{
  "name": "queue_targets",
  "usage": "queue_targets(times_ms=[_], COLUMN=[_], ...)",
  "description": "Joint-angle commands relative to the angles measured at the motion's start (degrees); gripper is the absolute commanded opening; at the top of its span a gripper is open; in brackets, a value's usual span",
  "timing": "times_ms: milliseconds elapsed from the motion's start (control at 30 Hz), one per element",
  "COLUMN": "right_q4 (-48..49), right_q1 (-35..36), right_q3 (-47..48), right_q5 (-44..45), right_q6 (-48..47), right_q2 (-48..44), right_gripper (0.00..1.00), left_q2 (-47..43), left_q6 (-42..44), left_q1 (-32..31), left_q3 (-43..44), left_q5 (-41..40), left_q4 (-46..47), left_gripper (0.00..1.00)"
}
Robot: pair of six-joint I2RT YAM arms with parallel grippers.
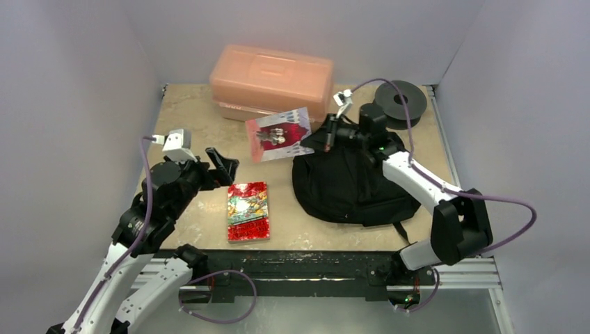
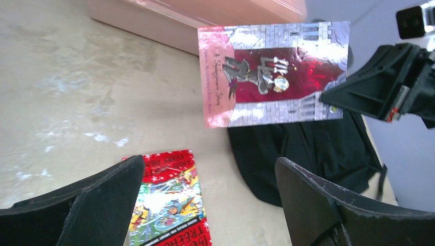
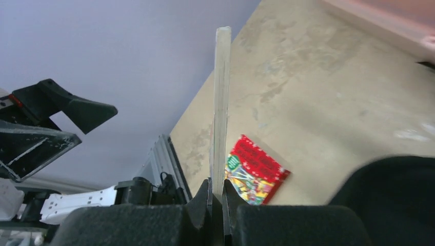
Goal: Pack the student bag
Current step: Pick up the book from the center of the board.
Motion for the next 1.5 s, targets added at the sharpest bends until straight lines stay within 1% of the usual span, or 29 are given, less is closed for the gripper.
queue_targets(times_ms=[0,33,133,200,267,333,400,467,533,600,633,667,767,833,867,933,967,1000,1033,1067,1100,1133,1167,1200,1233,1267,1300,1367,1467], right_q4=[7.0,9.6,17.9,25.3,35.3,42.4,45.9,48.4,52.0,57.1,59.6,62.5,70.9,75.3,76.4,76.1,74.4,72.5,69.4,64.1,53.2,38.2,20.4,1.8,-10.1,-17.5,-20.6,-22.3,-24.6], right_q1=[-9.0,-10.9,-13.3,-14.0,-14.5,-14.6,-14.8,-14.9,-14.9,-14.9,-14.9,-14.9,-14.8,-14.8,-14.7,-14.5,-14.4,-14.4,-14.4,-14.5,-14.5,-14.5,-14.4,-14.2,-13.5,-13.0,-12.8,-12.6,-9.8], right_q3=[-8.8,-10.8,-15.7,-18.3,-20.5,-22.0,-22.7,-23.0,-23.3,-23.5,-23.5,-23.7,-24.2,-24.5,-24.7,-25.0,-25.2,-25.3,-25.4,-25.1,-24.3,-22.6,-19.2,-14.7,-10.1,-6.5,-5.1,-3.7,-1.0], right_q5=[-17.3,-19.0,-22.8,-24.4,-25.6,-26.7,-26.9,-26.8,-26.5,-26.8,-26.9,-26.9,-26.5,-26.3,-26.3,-26.5,-26.7,-26.8,-27.0,-27.0,-26.5,-25.1,-21.5,-14.7,-7.4,-0.7,3.4,9.0,17.4], right_q6=[4.8,7.2,14.4,20.8,28.0,33.8,37.4,39.6,42.7,46.6,48.8,50.8,56.9,59.8,60.6,60.3,59.4,58.2,55.9,52.4,45.7,36.1,24.3,11.0,-0.9,-5.2,-7.3,-8.5,-9.9], right_q2=[-4.1,-5.5,-9.5,-11.0,-11.7,-11.6,-11.7,-11.8,-11.3,-10.3,-9.6,-9.0,-6.7,-5.1,-4.3,-3.0,-2.5,-2.2,-2.0,-2.2,-2.8,-3.9,-4.9,-5.5,-5.6,-5.5,-5.4,-5.7,-4.3], right_gripper=[0.0,0.0,0.0,0.0,0.0,0.0,0.0,0.0,0.0,0.0,0.0,0.0,0.0,0.0,0.0,0.0,0.0,0.0,0.0,0.04,0.11,0.19,0.29,0.39,0.46,0.52,0.57,0.61,0.65], left_q2=[3.7,4.8,6.8,8.2,10.2,11.9,12.1,11.3,10.4,11.0,11.8,13.1,16.9,19.5,20.7,22.6,23.3,23.9,24.3,24.1,23.3,21.9,19.7,17.3,14.5,11.8,9.4,5.0,-1.2], left_q6=[2.0,0.8,-3.0,-5.8,-9.0,-12.0,-13.6,-13.7,-15.3,-19.7,-22.3,-24.8,-33.1,-37.4,-39.4,-42.6,-43.6,-43.8,-43.3,-41.9,-39.9,-36.8,-32.6,-27.4,-21.4,-16.4,-11.9,-4.7,-1.2], left_q1=[0.7,1.3,4.1,7.1,10.6,13.8,15.8,16.3,16.3,16.3,16.3,16.3,16.3,16.3,16.3,16.3,16.3,16.3,16.3,16.3,16.3,16.3,16.3,16.3,16.3,16.3,16.3,16.3,16.3], left_q3=[1.3,1.2,-0.8,-3.2,-5.3,-7.2,-8.2,-8.5,-9.9,-12.8,-14.3,-15.5,-18.5,-19.8,-20.4,-21.5,-21.8,-21.8,-21.8,-21.7,-21.5,-21.3,-20.4,-18.9,-16.6,-14.5,-12.4,-8.4,-4.4], left_q5=[13.5,18.6,28.5,37.1,44.9,50.7,52.4,52.1,52.2,55.0,57.5,59.2,63.2,64.9,65.4,65.6,65.6,65.7,65.6,65.4,64.6,63.2,61.3,58.1,54.4,49.5,44.9,34.6,19.6], left_q4=[5.1,6.3,12.6,18.5,23.4,27.9,29.6,29.0,30.9,38.5,43.2,49.6,64.5,73.1,76.5,82.4,83.8,84.1,83.4,81.4,78.1,73.4,66.2,57.2,46.9,38.0,30.3,18.4,7.0], left_gripper=[1.0,1.0,1.0,1.0,1.0,0.98,0.98,0.98,0.99,0.99,0.98,0.96,0.91,0.84,0.77,0.58,0.48,0.34,0.23,0.14,0.08,0.02,0.0,0.0,0.0,0.0,0.0,0.0,0.0])
